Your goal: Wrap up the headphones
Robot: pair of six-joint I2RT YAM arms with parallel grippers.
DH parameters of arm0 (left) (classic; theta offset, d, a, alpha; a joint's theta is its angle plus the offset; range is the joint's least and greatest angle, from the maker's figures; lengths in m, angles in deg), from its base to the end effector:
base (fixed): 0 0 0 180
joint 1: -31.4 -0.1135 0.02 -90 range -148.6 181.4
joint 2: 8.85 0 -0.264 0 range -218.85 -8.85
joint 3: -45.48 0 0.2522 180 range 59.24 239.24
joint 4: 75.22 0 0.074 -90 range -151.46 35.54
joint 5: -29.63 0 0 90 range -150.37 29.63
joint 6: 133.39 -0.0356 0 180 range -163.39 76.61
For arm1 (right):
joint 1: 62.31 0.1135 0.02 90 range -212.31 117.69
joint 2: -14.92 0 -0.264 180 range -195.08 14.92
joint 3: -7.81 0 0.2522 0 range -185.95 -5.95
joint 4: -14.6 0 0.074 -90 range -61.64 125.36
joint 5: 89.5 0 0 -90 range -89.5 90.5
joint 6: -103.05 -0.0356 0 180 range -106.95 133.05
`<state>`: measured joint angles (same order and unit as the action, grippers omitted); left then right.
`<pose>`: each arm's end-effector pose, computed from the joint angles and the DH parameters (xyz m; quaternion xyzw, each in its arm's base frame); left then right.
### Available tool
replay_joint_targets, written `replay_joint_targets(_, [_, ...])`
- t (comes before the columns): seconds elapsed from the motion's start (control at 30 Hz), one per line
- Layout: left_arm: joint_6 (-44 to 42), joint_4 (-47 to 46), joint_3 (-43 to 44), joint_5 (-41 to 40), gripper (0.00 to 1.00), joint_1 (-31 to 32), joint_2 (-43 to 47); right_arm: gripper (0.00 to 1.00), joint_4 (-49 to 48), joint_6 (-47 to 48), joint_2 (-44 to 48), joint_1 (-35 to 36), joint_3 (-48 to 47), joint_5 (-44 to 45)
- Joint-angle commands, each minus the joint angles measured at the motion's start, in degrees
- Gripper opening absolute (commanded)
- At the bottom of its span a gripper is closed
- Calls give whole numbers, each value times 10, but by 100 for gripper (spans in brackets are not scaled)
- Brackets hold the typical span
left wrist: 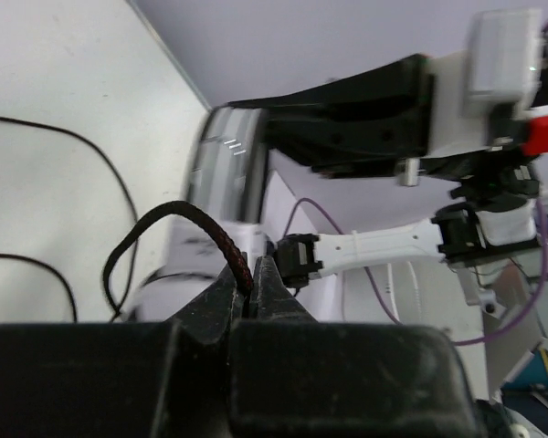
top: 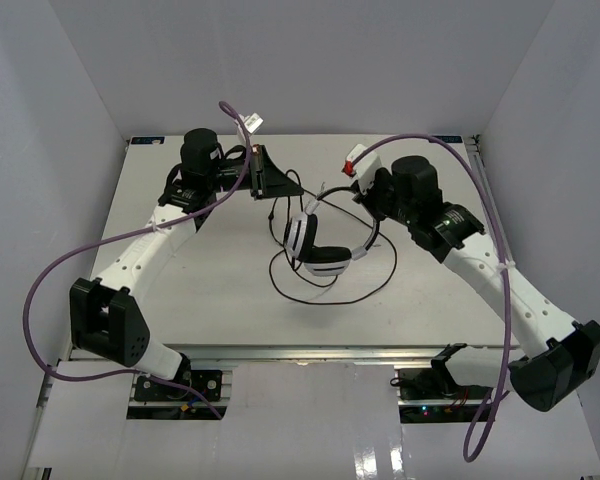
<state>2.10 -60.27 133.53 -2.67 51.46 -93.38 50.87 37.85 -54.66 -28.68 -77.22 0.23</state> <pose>0.3069 -0.1441 0.3733 0.1488 0.7286 -0.6142 0.2641 0.2276 0.1516 0.3891 -0.4030 0.7179 0.0456 0.5659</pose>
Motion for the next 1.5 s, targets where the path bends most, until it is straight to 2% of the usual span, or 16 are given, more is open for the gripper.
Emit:
replay_joint_targets(0.0, [73, -73, 22, 40, 0, 14, 10, 8, -70, -48, -31, 8, -12, 31])
replay_joint_targets(0.17, [96, -87, 13, 57, 0, 26, 19, 8, -91, -57, -64, 19, -33, 77])
replay_joint_targets(0.33, [32, -16, 7, 83, 0, 26, 26, 8, -116, -8, -74, 19, -45, 139])
replay_joint_targets(0.43, [42, -16, -13, 85, 0, 28, 24, 8, -122, -8, -70, 20, -44, 130])
replay_joint_targets(0.6, [68, -17, 15, 62, 0, 53, -17, 8, -120, -67, -81, 33, -47, 135])
replay_joint_targets(0.7, [81, -17, 53, 39, 0, 83, -51, 8, -127, -134, -98, 40, -49, 153])
replay_joint_targets(0.83, [92, -17, 64, -5, 0, 116, -62, 8, -124, -220, -129, 36, -80, 230])
replay_joint_targets(0.93, [81, -15, 37, -36, 1, 133, -41, 8, -112, -287, -139, -8, -112, 192])
replay_joint_targets(1.07, [24, -15, -18, -94, 12, 146, 4, 8, -68, -357, -167, -81, -182, 113])
replay_joint_targets(1.27, [-96, -25, -84, -212, 33, 203, 46, 8, -38, -425, -166, -123, -217, 15])
replay_joint_targets(1.33, [-131, -53, -100, -247, 35, 219, 46, 8, -39, -439, -160, -129, -213, -19])
replay_joint_targets(1.47, [-146, -180, -181, -295, 43, 253, 33, 8, -38, -481, -149, -149, -205, -55])
